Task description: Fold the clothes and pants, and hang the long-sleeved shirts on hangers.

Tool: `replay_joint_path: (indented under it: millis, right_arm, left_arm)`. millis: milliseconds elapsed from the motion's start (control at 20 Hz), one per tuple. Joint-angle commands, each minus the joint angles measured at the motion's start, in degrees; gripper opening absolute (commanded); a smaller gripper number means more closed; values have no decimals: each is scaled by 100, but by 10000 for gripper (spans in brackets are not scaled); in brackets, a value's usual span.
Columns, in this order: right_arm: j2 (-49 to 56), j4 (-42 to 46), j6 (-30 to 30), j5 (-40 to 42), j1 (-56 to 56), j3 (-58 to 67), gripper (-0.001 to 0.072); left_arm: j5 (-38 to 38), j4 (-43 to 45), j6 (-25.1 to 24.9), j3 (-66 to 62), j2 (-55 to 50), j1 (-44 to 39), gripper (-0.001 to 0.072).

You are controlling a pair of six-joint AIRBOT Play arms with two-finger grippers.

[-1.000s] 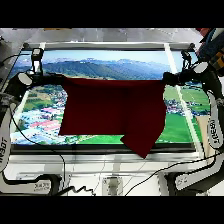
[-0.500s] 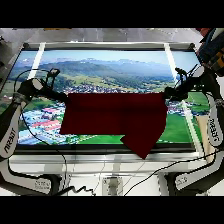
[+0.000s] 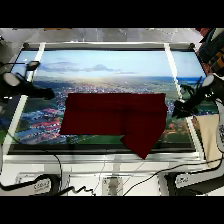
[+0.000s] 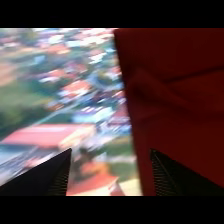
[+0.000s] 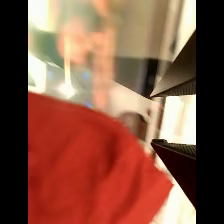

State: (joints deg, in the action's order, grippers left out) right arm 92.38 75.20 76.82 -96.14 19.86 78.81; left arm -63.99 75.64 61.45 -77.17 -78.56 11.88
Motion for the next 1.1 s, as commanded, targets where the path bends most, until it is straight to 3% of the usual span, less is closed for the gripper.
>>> replay_joint_path:
  millis: [0, 250, 450, 600, 1050]
  right_arm:
    - [-826, -313, -313, 317, 540, -1700, 292]
    - [-1556, -2052, -1069, 1976, 654, -4146, 333]
    - [-1554, -3309, -1646, 2970, 645, -4942, 333]
    - [-1554, -3257, -1644, 3165, 647, -5095, 332]
    - [-1569, -2507, -1744, 2184, 658, -4623, 331]
  left_arm:
    - [-535, -15, -146, 15, 667, 758, 493]
    - [-723, -756, -149, 857, 861, 1847, 493]
    - [-717, -761, -166, 2166, 776, 2000, 493]
    - [-654, -911, -166, 2883, 544, 2000, 493]
    - [-282, -1080, -177, 3248, 160, 1998, 495]
